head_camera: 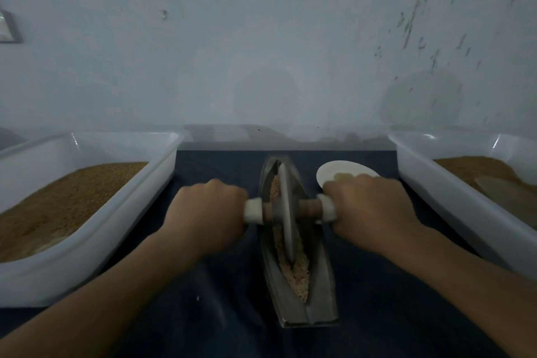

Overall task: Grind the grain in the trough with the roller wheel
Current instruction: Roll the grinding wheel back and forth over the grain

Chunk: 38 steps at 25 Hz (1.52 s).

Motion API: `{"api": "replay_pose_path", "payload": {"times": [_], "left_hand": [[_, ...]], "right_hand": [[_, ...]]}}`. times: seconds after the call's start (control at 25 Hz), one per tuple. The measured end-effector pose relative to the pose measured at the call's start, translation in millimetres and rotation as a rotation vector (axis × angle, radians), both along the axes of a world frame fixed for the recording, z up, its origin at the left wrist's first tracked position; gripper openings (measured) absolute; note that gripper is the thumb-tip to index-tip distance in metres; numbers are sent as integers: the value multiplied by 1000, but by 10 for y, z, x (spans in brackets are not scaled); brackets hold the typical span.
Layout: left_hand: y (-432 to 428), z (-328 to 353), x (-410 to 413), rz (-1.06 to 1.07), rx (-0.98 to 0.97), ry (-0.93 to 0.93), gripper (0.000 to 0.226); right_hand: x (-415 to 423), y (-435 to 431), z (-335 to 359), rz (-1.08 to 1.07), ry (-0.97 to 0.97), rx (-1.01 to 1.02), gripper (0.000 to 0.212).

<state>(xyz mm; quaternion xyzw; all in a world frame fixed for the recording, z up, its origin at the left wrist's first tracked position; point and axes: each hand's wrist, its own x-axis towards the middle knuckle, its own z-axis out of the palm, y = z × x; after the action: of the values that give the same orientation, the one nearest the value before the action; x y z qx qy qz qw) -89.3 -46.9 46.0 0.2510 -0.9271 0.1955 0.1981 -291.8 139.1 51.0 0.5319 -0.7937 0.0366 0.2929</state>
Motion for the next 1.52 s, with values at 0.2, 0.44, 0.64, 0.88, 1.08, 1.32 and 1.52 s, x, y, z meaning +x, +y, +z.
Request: {"api": "replay_pose_path", "payload": {"times": [0.2,0.44,0.64,0.88,1.08,1.32,1.52], "left_hand": [[-139,246,-459,142,41,-38,9],[107,-77,263,-127,-131,126,34],[-107,50,-289,82,-57,45,19],[-48,29,-104,8,-51,64,17],[99,-4,168,-116,-151,77,28],[-129,272,-482,151,48,-34,9],[257,128,138,-138,-211,66,38]], "right_hand": [[-104,-433,158,-119,-249,65,16],[39,215,-21,114,115,-64,30],[-30,-286,75,-96,-114,-3,20],[-8,-102,69,-38,-92,46,17],[32,241,-25,45,7,-46,26],[-195,-503,176,-130,-269,118,8],[71,335,-128,8,-185,-1,21]]}}
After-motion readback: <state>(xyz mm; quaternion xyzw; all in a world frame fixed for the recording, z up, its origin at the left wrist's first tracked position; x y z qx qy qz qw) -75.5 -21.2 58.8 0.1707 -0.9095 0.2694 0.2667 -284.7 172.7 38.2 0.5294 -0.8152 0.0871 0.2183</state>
